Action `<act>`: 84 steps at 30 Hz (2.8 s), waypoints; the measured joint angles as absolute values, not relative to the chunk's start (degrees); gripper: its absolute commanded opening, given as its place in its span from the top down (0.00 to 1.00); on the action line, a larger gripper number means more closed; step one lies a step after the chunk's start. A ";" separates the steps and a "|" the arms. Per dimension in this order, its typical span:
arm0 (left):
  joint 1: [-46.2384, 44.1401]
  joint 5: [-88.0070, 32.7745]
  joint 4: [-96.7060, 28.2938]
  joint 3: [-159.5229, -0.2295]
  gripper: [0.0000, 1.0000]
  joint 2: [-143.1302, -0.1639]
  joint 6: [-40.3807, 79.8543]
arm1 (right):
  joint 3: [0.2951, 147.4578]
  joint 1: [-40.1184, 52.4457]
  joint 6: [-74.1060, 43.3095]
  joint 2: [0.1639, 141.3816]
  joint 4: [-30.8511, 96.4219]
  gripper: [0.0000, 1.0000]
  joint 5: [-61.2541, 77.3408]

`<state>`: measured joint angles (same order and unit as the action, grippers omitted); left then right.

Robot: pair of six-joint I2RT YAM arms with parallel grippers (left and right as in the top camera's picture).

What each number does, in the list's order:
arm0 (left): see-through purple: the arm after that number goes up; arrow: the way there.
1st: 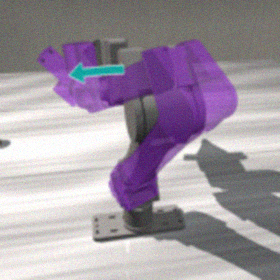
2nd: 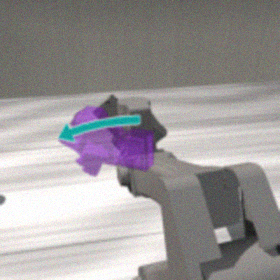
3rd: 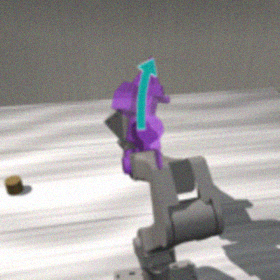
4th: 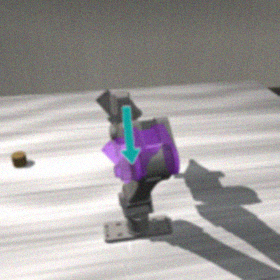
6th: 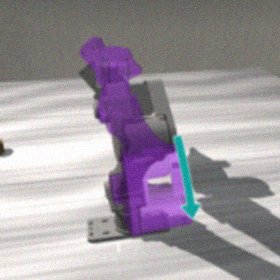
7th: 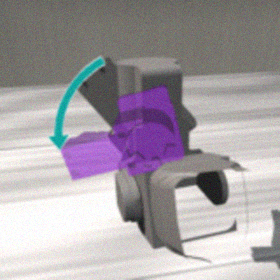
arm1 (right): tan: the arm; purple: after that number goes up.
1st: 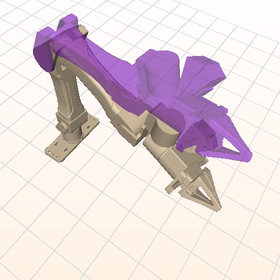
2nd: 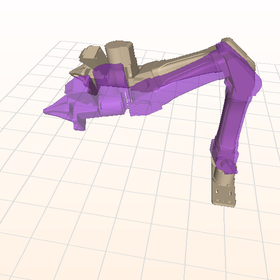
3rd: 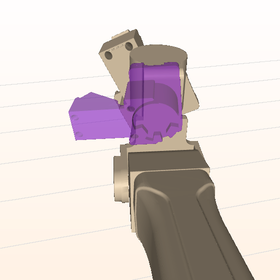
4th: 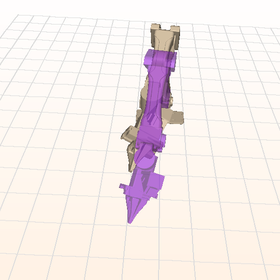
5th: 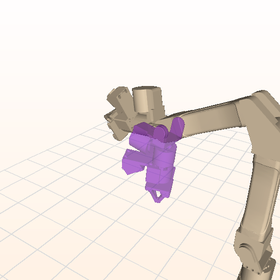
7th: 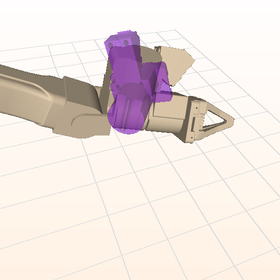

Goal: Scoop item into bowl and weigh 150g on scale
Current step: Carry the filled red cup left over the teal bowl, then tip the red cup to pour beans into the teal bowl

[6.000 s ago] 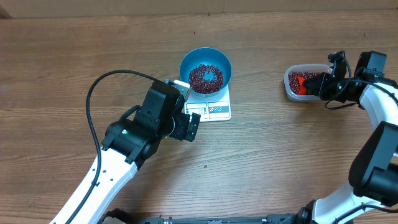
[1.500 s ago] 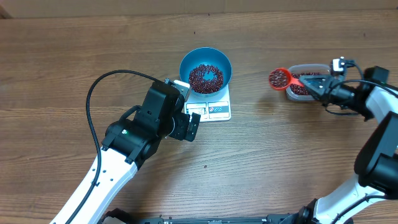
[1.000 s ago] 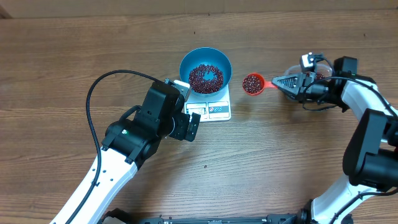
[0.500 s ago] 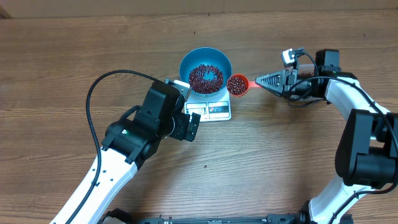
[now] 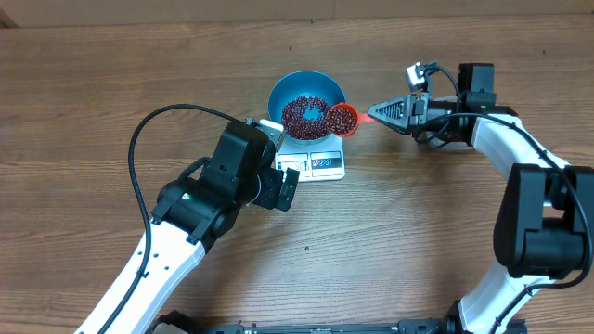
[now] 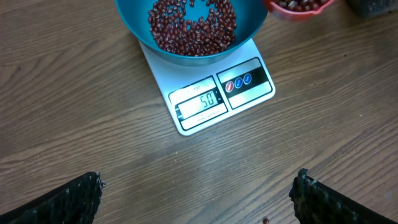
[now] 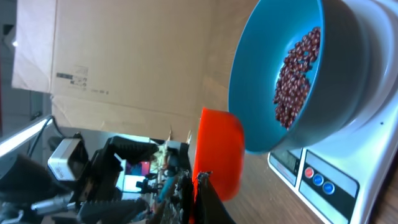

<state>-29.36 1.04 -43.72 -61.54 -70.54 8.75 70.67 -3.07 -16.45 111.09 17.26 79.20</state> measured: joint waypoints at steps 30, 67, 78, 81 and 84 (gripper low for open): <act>-29.36 1.04 -43.72 -61.54 0.00 -70.54 8.75 | 70.65 4.60 -27.57 111.13 -10.31 0.96 60.60; -29.36 1.02 -43.72 -61.54 0.00 -70.54 8.75 | 70.65 4.60 37.80 111.18 -7.33 0.96 59.29; -29.36 1.02 -43.72 -61.54 0.00 -70.54 8.75 | 70.65 4.60 39.03 111.18 -12.08 0.96 62.85; -29.36 1.04 -43.72 -61.54 0.00 -70.54 8.75 | 70.65 4.60 39.24 111.18 -13.96 0.96 64.86; -29.36 1.04 -43.72 -61.54 0.00 -70.54 8.75 | 70.65 4.60 39.20 111.18 -13.69 0.96 66.02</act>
<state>-29.36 1.04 -43.72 -61.54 -70.54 8.75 70.65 4.60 39.20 111.18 -13.69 66.02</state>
